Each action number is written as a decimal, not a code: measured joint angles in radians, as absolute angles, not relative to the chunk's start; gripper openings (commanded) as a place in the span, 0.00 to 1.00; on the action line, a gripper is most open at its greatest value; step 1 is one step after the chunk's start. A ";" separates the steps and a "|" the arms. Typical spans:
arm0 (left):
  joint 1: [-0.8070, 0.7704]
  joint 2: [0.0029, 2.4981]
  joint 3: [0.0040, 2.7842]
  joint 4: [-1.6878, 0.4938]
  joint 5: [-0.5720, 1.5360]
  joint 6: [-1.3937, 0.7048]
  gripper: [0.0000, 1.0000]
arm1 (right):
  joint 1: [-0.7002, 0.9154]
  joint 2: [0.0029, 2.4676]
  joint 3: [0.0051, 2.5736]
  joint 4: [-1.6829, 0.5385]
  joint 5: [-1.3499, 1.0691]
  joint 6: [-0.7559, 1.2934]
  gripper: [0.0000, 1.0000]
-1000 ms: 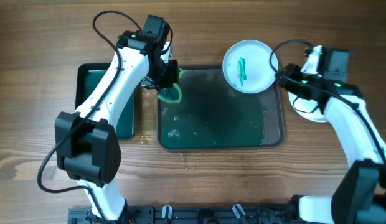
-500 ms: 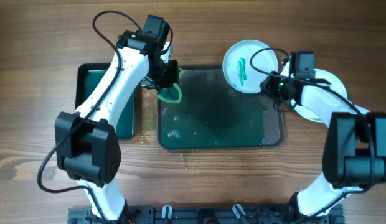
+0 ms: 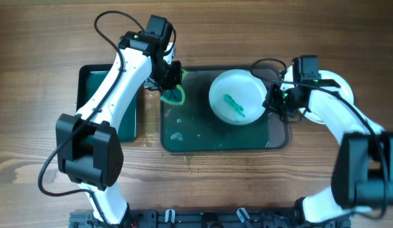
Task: Clean dirty plates on tray and stack at the side
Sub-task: 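Move the right gripper to the last plate and grasp its rim, then scrub the last plate with the sponge in the left gripper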
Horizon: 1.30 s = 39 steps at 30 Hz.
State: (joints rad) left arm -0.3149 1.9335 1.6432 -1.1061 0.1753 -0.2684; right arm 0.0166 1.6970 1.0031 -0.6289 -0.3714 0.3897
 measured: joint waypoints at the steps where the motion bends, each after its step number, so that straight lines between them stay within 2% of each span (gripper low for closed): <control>1: -0.315 1.934 1.643 -1.106 0.175 -0.268 0.04 | 0.017 1.667 1.003 -0.664 -0.374 0.365 0.27; 4: -0.315 1.934 1.643 -1.106 0.176 -0.268 0.04 | 0.017 1.617 1.005 -0.738 -0.380 0.282 0.34; 9: -0.315 1.934 1.643 -1.106 0.175 -0.268 0.04 | 0.017 1.618 1.003 -0.687 -0.344 0.143 0.36; 13: -0.315 1.934 1.643 -1.106 0.175 -0.268 0.04 | 0.017 1.634 1.005 -0.529 -0.311 0.058 0.35; 16: -0.315 1.934 1.643 -1.106 0.176 -0.268 0.04 | 0.017 1.670 1.005 -0.402 -0.311 0.013 0.28; 25: -0.315 1.934 1.643 -1.090 0.176 -0.268 0.04 | 0.043 1.829 1.005 -0.315 -0.355 -0.093 0.29; 27: -0.315 1.934 1.643 -1.088 0.175 -0.268 0.04 | 0.051 1.843 1.005 -0.313 -0.360 -0.102 0.25; 29: -0.315 1.934 1.643 -1.088 0.175 -0.268 0.04 | 0.058 1.850 1.005 -0.313 -0.363 -0.108 0.14; 32: -0.315 1.934 1.643 -1.088 0.175 -0.268 0.04 | 0.062 1.855 1.005 -0.321 -0.365 -0.109 0.04; 39: -0.315 1.934 1.643 -1.088 0.176 -0.268 0.04 | 0.063 1.855 1.016 -0.447 -0.382 0.087 0.04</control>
State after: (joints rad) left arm -0.3149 1.9335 1.6432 -1.0882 0.1757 -0.2684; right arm 0.0631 1.8553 1.0157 -0.4465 -0.3817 0.0868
